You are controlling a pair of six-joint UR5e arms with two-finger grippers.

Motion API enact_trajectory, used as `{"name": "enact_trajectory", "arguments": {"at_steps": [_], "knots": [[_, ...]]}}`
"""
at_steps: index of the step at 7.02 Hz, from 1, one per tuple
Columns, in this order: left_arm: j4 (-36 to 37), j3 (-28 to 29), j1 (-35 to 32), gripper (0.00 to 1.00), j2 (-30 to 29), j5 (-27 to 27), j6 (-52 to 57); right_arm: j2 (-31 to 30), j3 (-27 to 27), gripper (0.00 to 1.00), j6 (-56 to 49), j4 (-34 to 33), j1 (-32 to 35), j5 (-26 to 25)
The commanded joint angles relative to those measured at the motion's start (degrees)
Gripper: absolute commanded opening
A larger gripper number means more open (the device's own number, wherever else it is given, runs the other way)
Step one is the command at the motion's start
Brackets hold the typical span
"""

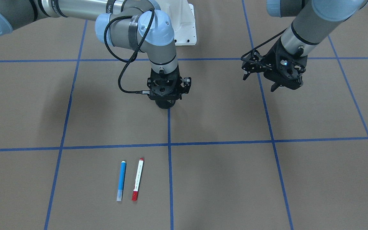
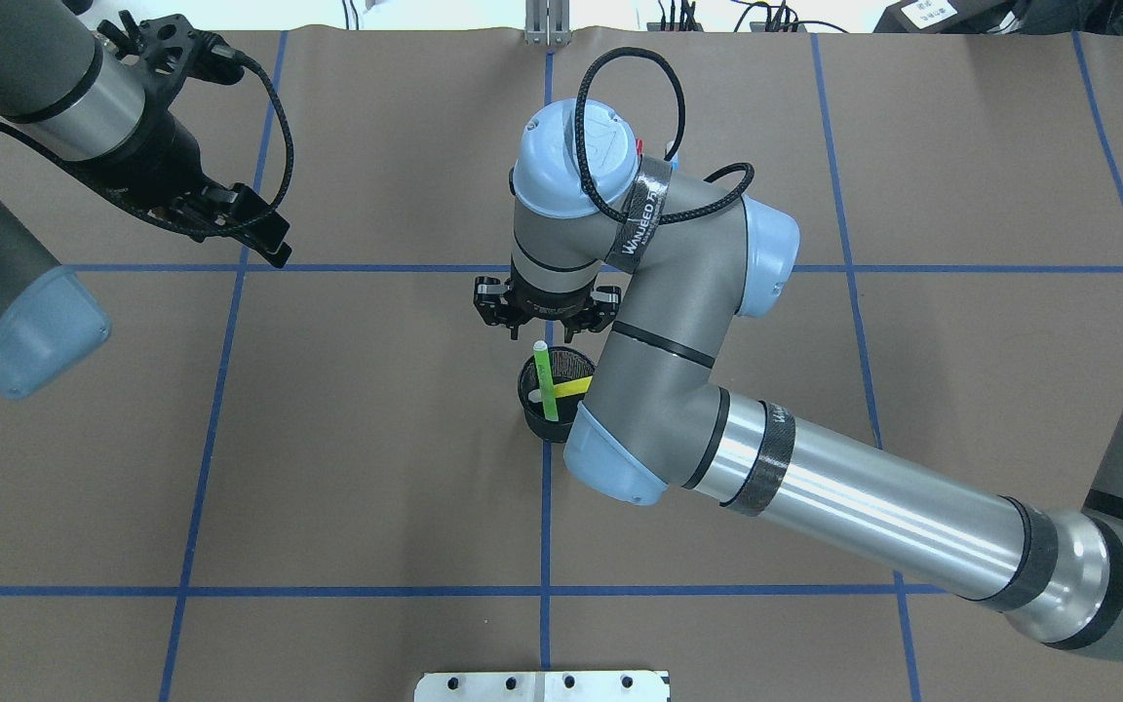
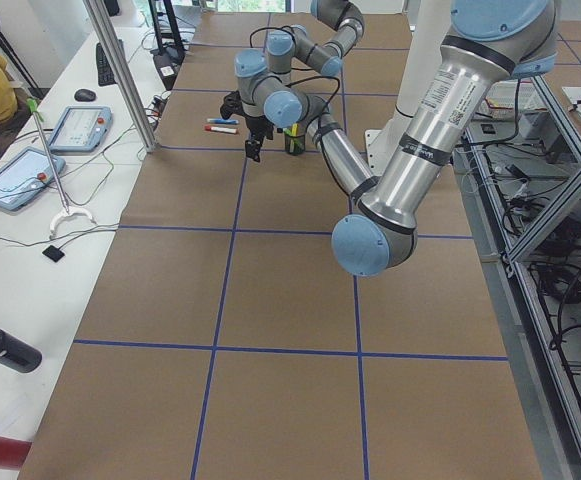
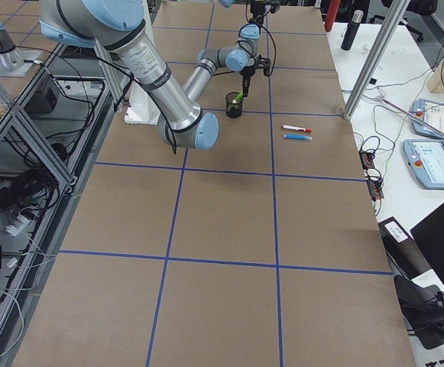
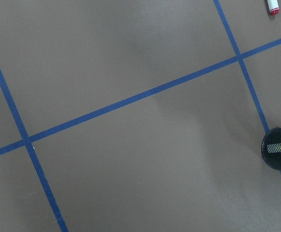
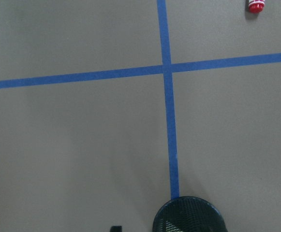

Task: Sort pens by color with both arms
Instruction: 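Lower the right gripper into the cup and grasp the green highlighter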

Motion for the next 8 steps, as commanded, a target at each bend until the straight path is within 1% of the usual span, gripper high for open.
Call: {"name": "enact_trajectory", "arguments": {"at_steps": [1,2,4,5,8], "knots": [[0.0,-0.1,0.1,0.99,0.0,0.0,-0.3,-0.3,0.8,0.61,-1.9,-1.9,0.6,0.5],[0.0,-0.1,0.1,0.99,0.0,0.0,-0.3,0.0,0.5,0.60,-2.4,-2.0,0.4,0.5],[0.0,0.0,0.1,0.99,0.0,0.1,-0.3,0.0,-0.7,0.54,-3.3,-2.0,-0.3,0.5],[0.0,0.0,0.1,0.99,0.0,0.0,-0.3,0.0,-0.9,0.46,-3.8,-2.1,-0.6,0.5],[0.0,0.1,0.1,0.99,0.0,0.1,-0.3,0.3,-0.8,0.45,-3.9,-3.2,-0.7,0.8]]}}
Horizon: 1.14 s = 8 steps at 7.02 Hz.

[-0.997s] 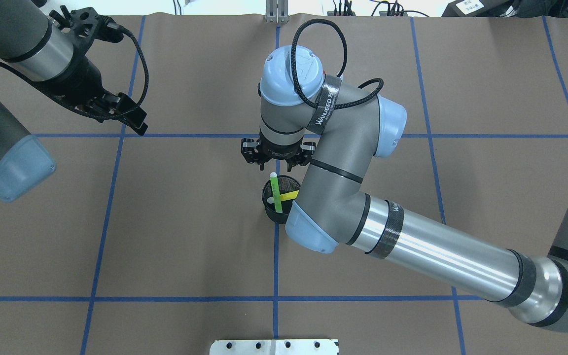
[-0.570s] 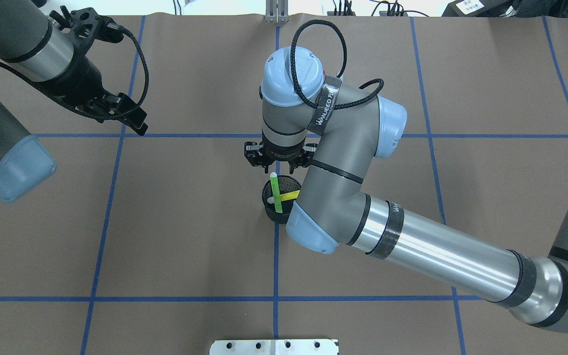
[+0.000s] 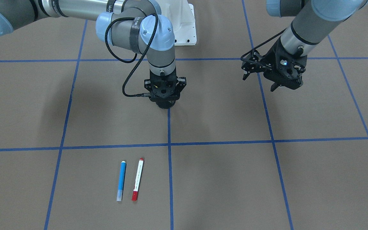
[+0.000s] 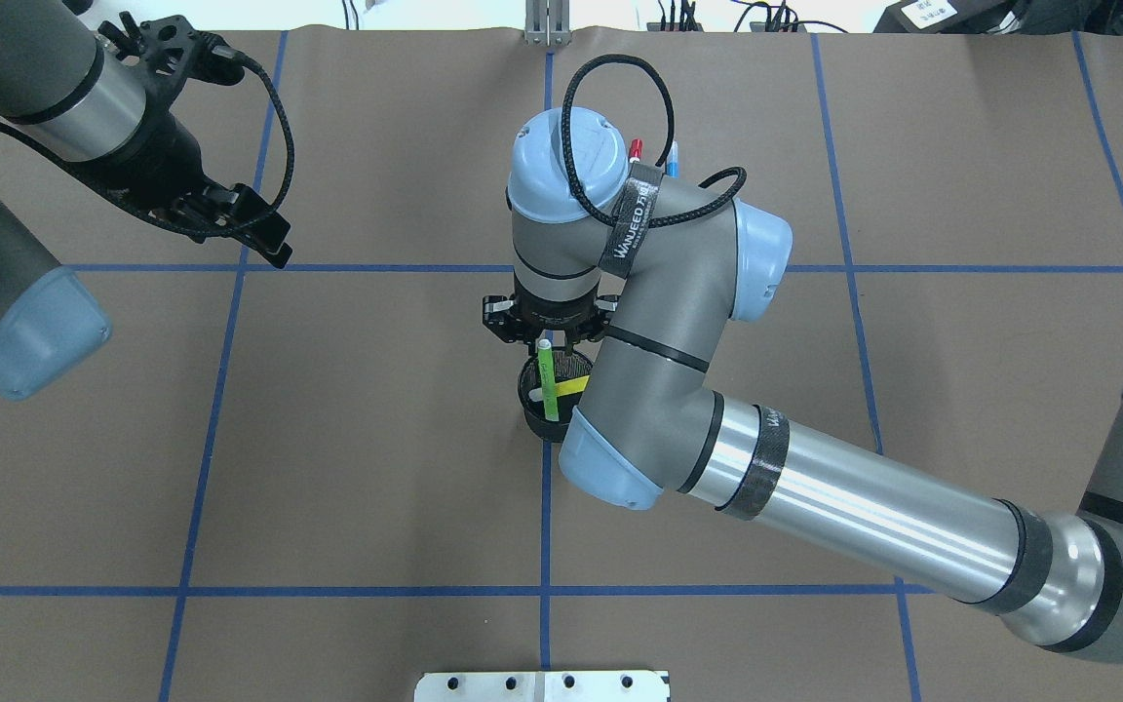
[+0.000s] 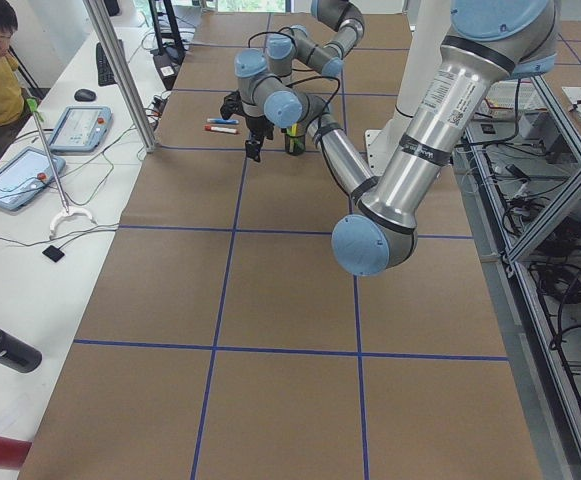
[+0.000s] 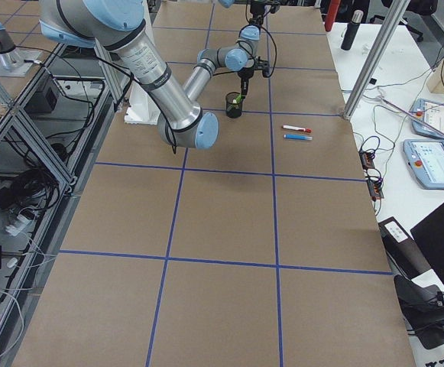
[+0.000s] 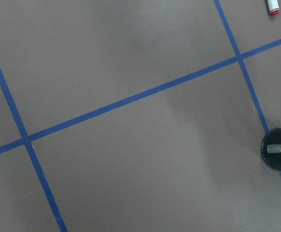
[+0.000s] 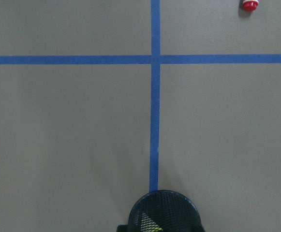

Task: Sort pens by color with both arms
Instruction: 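Lower the right gripper into the cup and grasp the green highlighter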

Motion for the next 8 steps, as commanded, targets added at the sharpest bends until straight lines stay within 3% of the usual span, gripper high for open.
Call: {"name": "enact_trajectory", "arguments": {"at_steps": [1,2,5,8], "knots": [[0.0,0.0,0.0,1.00,0.0,0.0,0.0,0.0,0.0,0.45,0.0,-0.5,-0.1,0.0],[0.0,0.0,0.1,0.99,0.0,0.0,0.0,0.0,0.0,0.45,0.0,-0.5,-0.1,0.1],[0.0,0.1,0.1,0.99,0.0,0.0,0.0,0.4,0.1,0.28,0.0,-0.5,-0.2,0.4],[0.0,0.1,0.1,1.00,0.0,0.0,-0.1,0.3,0.6,0.22,0.0,-0.5,-0.2,0.6]]}}
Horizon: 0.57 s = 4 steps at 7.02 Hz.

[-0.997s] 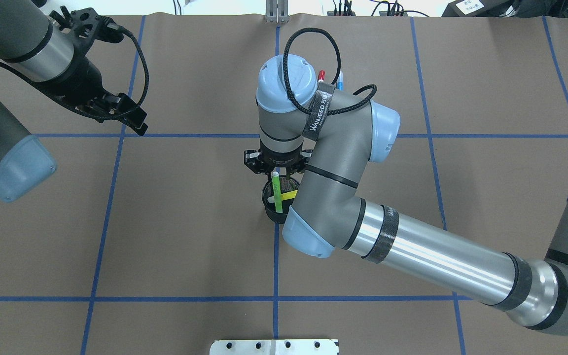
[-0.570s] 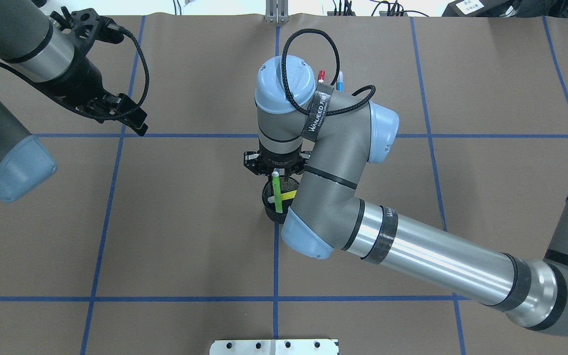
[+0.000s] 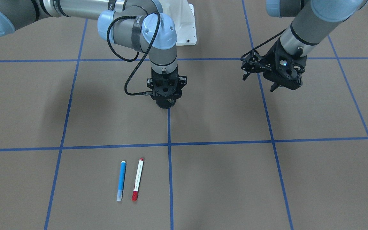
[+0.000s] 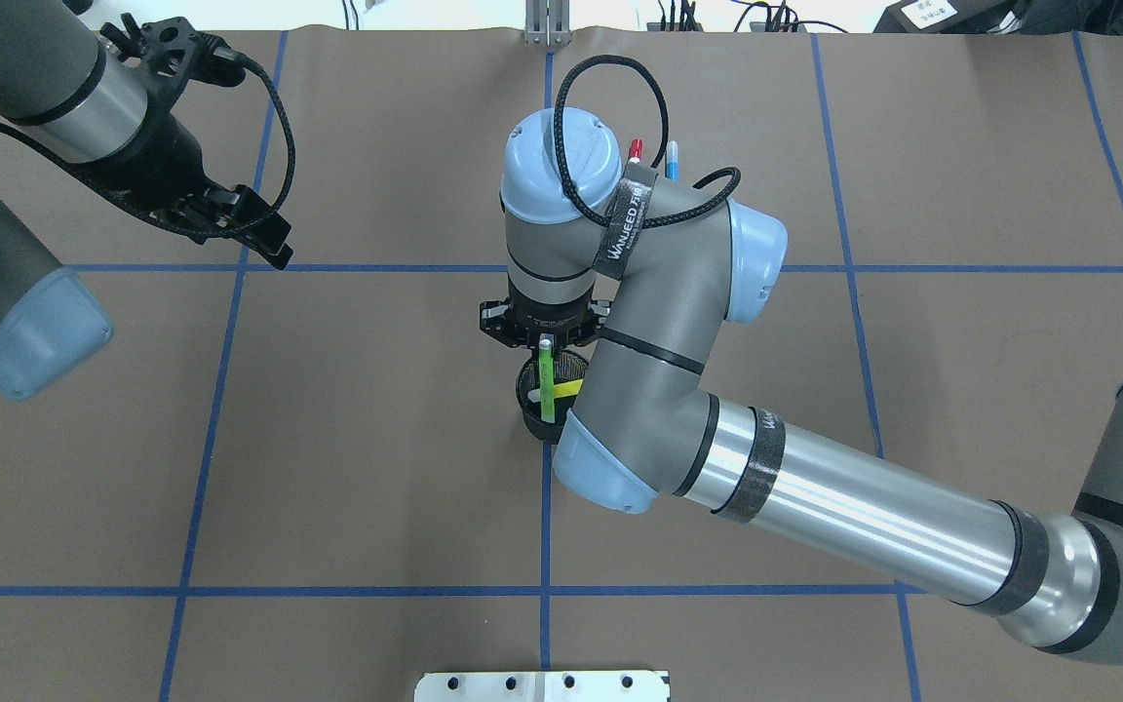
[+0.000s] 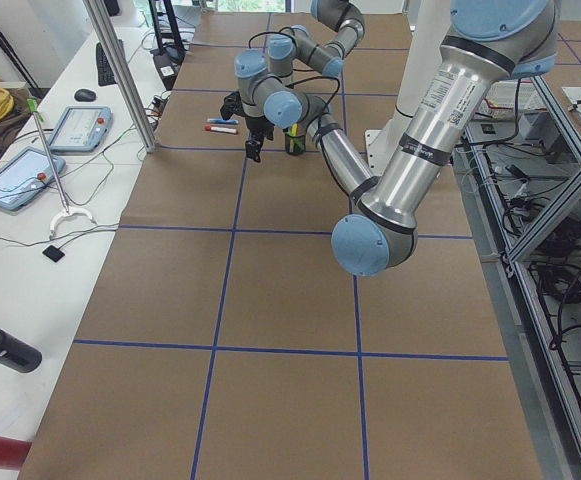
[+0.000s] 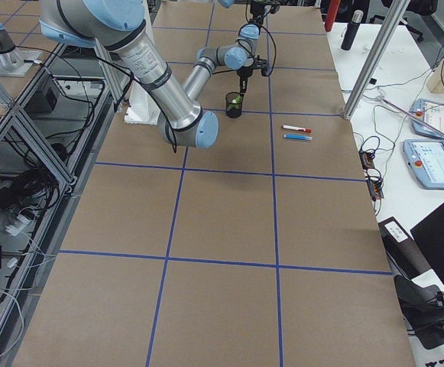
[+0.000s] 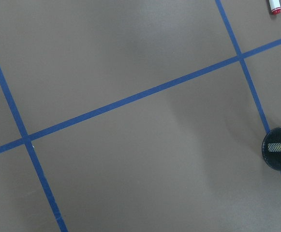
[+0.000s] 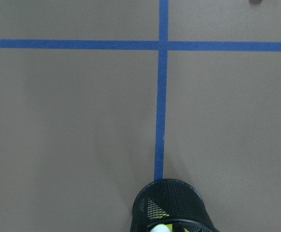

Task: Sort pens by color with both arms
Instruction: 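Lower the right gripper into the cup and grasp the green highlighter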

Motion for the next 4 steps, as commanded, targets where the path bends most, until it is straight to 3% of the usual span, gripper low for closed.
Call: {"name": "enact_trajectory", "arguments": {"at_steps": [1,4], "knots": [[0.0,0.0,0.1,1.00,0.0,0.0,-0.2,0.0,1.6,0.20,0.0,-1.3,0.1,0.4],[0.0,-0.1,0.1,0.99,-0.1,-0.1,-0.2,0.0,13.7,0.09,0.2,-9.5,3.2,0.2]]}}
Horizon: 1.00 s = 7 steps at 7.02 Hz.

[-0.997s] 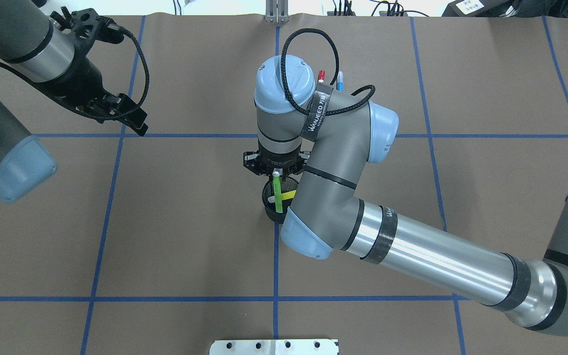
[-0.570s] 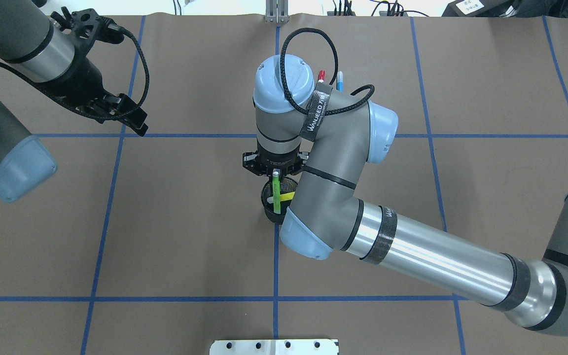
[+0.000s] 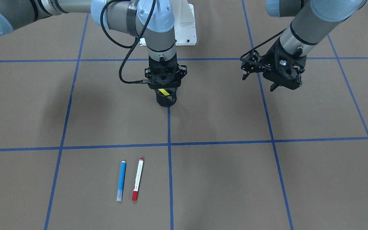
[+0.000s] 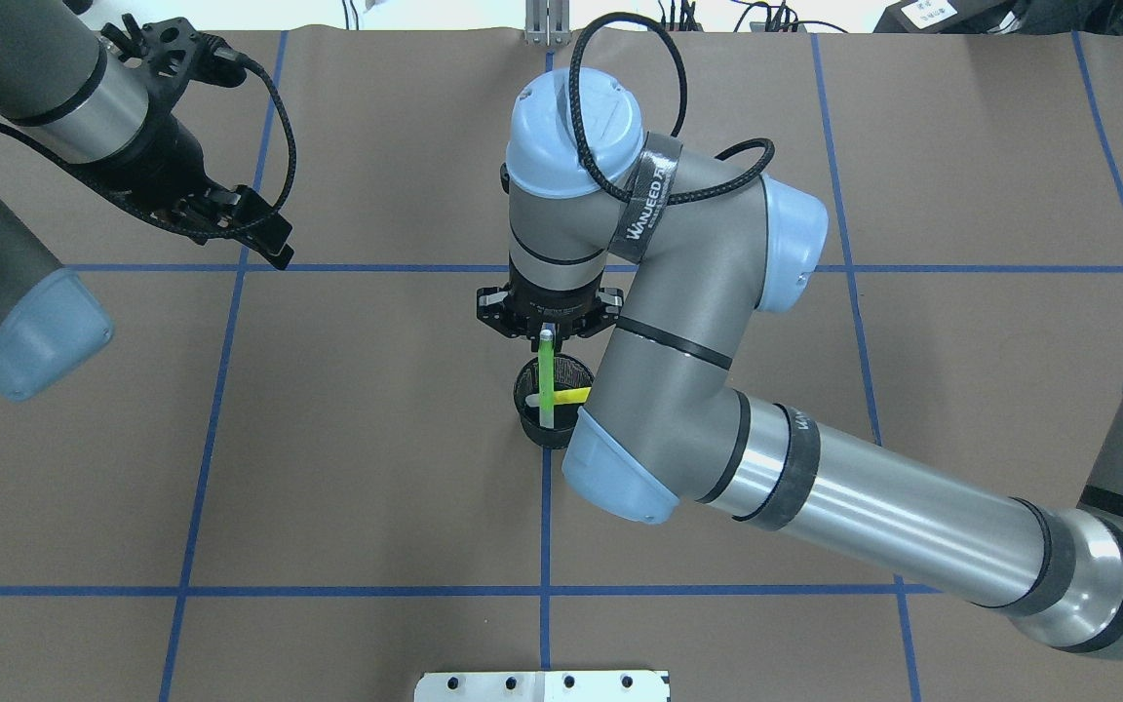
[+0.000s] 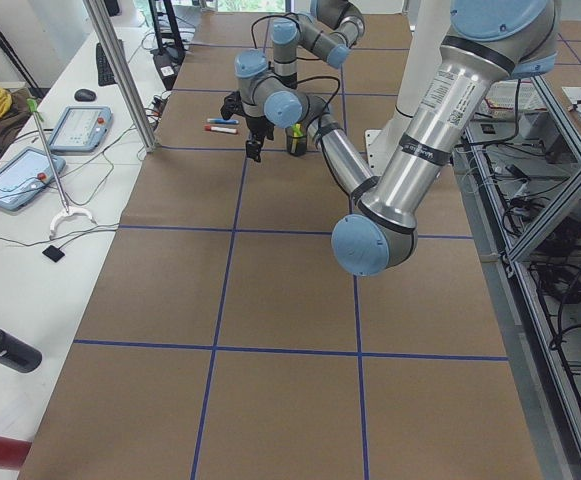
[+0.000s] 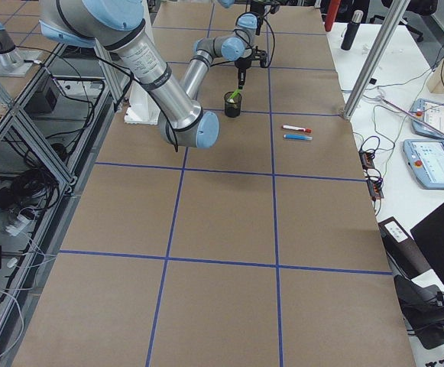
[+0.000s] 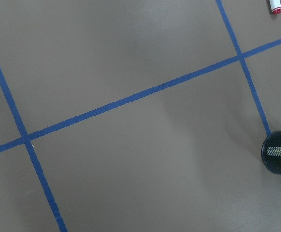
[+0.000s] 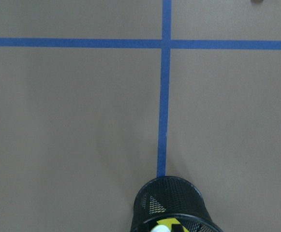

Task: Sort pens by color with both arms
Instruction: 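Lift the green highlighter out and carry it toward the other markers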

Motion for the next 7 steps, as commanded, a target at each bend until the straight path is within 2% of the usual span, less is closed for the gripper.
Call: {"name": "enact_trajectory", "arguments": {"at_steps": [1,2,4,7], "knots": [[0.0,-0.1,0.0,1.00,-0.1,0.0,-0.1,0.1,6.1,0.05,0.2,-2.5,3.6,-0.8],[0.0,-0.1,0.0,0.99,-0.1,-0.1,-0.1,0.8,6.1,0.00,0.2,-2.4,4.5,-4.3],[0.0,-0.2,0.0,1.00,-0.2,-0.1,-0.1,1.0,5.3,0.00,0.7,-0.5,4.6,-14.7],[-0.1,-0.2,-0.1,0.99,0.0,-0.1,0.1,1.1,-4.6,0.00,2.0,15.9,4.6,-29.5]]}}
